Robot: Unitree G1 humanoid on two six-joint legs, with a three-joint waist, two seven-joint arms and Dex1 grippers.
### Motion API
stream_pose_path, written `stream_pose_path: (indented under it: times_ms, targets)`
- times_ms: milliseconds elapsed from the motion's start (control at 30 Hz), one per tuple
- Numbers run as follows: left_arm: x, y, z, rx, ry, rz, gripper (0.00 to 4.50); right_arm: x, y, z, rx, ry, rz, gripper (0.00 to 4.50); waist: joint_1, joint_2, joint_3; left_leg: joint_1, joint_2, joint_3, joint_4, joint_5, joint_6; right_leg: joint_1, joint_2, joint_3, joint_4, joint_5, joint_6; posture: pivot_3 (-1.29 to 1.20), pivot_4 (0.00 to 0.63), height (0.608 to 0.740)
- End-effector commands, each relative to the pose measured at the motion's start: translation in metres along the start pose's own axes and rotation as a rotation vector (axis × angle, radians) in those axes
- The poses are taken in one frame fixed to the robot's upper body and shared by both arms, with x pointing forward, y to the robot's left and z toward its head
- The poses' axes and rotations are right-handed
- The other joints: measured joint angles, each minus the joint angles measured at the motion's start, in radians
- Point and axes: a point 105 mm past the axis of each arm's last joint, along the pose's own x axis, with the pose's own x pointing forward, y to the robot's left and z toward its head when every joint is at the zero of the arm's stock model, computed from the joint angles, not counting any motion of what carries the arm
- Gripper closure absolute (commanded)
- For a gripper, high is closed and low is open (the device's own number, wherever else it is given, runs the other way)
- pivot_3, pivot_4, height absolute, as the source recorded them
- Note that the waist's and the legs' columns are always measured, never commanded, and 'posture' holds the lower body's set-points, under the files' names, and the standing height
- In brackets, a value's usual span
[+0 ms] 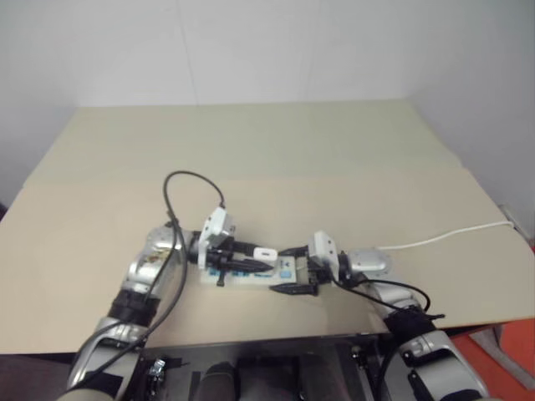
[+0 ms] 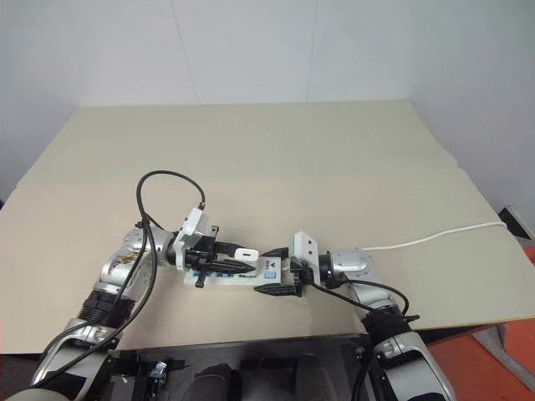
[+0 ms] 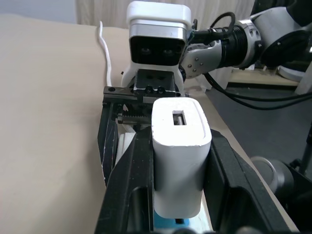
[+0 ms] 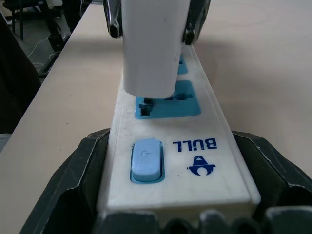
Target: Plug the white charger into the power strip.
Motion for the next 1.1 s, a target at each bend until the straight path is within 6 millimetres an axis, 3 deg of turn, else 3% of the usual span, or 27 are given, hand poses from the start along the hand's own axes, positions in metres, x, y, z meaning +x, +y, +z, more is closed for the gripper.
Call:
stream_pose_path:
  times_ms: [33,367,700,900,1100]
  targets:
    - [0.001,0.001,0.001,0.017,-0.016,0.008,3.51,-0.002,0.003,-0.014,0.045,0.058,-0.010,1.06,0.001,0.000,0.000,0.000,0.000,0.000,0.000,0.000,0.000,0.000,0.000,0.000,0.000,0.000,0.000,0.00,0.150,0.740]
    - [-0.007,0.001,-0.009,0.018,0.017,0.013,3.51,-0.005,0.003,-0.013,0.045,0.059,-0.020,1.06,0.000,0.000,0.000,0.000,0.000,0.000,0.000,0.000,0.000,0.000,0.000,0.000,0.000,0.000,0.000,0.00,0.150,0.740]
    - [-0.028,-0.009,-0.046,-0.007,0.139,0.049,3.51,-0.007,0.002,-0.013,0.045,0.068,-0.013,1.06,-0.002,0.000,0.000,0.001,0.001,0.000,-0.003,0.000,0.000,0.000,0.000,0.000,-0.001,0.000,0.000,0.00,0.150,0.740]
    - [-0.030,-0.013,-0.056,-0.051,0.147,0.069,3.51,-0.007,0.003,-0.013,0.046,0.072,-0.002,1.06,-0.003,0.000,0.000,0.013,0.001,0.001,-0.011,0.000,0.000,0.010,0.001,0.001,-0.006,0.000,0.000,0.00,0.150,0.740]
    - [-0.030,-0.015,-0.063,-0.064,0.150,0.104,3.51,-0.008,0.003,-0.012,0.043,0.076,-0.001,1.06,-0.003,0.001,-0.002,0.014,0.001,0.001,-0.012,0.000,0.000,0.011,0.001,0.001,-0.006,-0.001,0.000,0.00,0.150,0.740]
